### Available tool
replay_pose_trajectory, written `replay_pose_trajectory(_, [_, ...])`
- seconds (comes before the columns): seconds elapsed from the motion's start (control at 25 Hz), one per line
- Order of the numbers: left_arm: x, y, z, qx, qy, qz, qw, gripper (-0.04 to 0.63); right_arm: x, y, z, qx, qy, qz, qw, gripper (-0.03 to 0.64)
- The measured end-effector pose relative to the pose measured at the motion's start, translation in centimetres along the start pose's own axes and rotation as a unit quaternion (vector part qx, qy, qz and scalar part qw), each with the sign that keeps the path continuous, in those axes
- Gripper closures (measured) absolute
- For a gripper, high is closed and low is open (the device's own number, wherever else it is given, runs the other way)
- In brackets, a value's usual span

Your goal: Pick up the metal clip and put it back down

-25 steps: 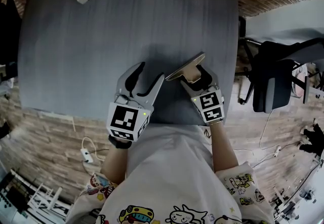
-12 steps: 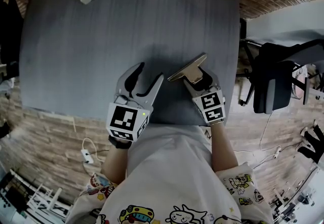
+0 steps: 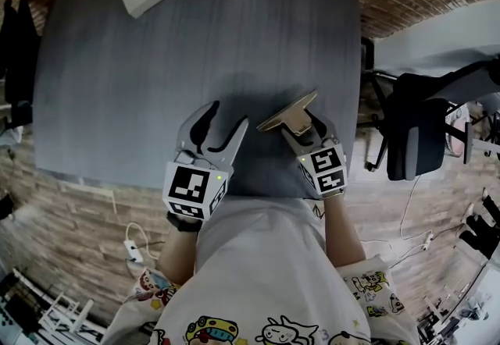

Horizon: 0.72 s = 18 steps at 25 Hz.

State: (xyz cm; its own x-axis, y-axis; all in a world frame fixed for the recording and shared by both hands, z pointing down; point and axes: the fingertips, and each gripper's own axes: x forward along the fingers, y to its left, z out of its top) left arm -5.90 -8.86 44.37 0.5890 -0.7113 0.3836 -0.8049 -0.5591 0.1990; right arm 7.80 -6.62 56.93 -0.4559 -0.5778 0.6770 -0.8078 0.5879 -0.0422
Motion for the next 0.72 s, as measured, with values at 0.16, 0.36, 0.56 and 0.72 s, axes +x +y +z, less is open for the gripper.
replay_pose_trajectory(0.16, [-0.4,-0.2,0.8,0.004,-0.009,0.003,0.9999,0.356,-1.1,-0.3,0.7,0.007,-0.009,-0.005,1.0,0.331])
replay_pose_trajectory(0.36, [-0.7,-0.4,2.0,0.013,-0.022,0.003,0.9997,0.356,-2.6,-0.8,2.7,0.006,-0.036,-0.014,0.999,0.331])
replay_pose_trajectory(0.56, [-1.1,-0.6,3.7,0.023,-0.039,0.003,0.999,0.356,-4.7,-1.2,5.5,0.001,-0.074,-0.026,0.997,0.331])
replay_pose_trajectory(0.72, [-1.7,-0.9,5.1,0.027,-0.056,0.002,0.9981,0.359,-6.6,-1.3,7.7,-0.002,-0.104,-0.035,0.994,0.331])
